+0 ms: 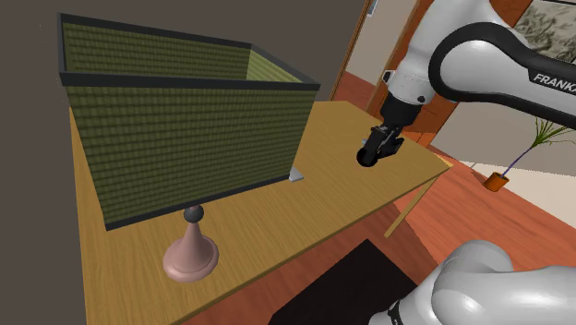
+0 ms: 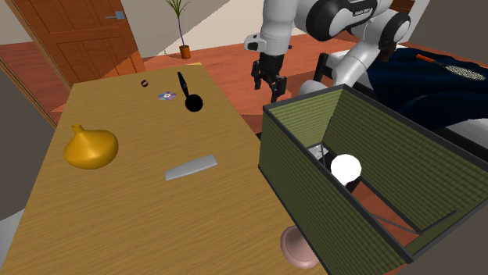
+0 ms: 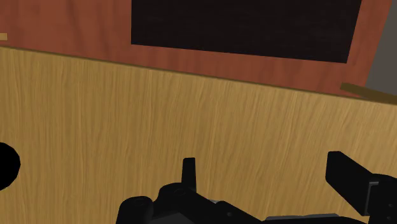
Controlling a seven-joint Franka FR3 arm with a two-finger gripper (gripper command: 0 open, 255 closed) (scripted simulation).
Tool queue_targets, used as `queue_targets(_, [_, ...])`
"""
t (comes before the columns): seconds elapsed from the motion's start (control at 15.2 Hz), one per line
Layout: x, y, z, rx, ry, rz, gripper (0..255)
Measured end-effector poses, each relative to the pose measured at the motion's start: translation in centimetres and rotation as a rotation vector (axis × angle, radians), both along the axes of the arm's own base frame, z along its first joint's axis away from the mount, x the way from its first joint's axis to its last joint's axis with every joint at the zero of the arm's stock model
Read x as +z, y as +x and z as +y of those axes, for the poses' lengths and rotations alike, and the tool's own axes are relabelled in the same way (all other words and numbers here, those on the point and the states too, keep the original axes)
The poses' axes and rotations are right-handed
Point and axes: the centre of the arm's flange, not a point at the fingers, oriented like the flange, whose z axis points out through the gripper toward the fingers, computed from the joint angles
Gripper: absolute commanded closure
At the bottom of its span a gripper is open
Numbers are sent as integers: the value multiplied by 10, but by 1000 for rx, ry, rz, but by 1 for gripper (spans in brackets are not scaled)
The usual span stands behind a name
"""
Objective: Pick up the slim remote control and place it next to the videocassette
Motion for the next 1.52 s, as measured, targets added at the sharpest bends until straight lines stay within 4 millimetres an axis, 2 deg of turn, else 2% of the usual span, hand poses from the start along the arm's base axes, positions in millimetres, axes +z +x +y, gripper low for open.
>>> queue_targets(0.13, [-4,5,0,-3,2,1,0])
queue_targets(0.26, [-16,24,-1,-12,6,2,0])
queue_targets(1.52, [-154,231,-28,-120,64,10,0])
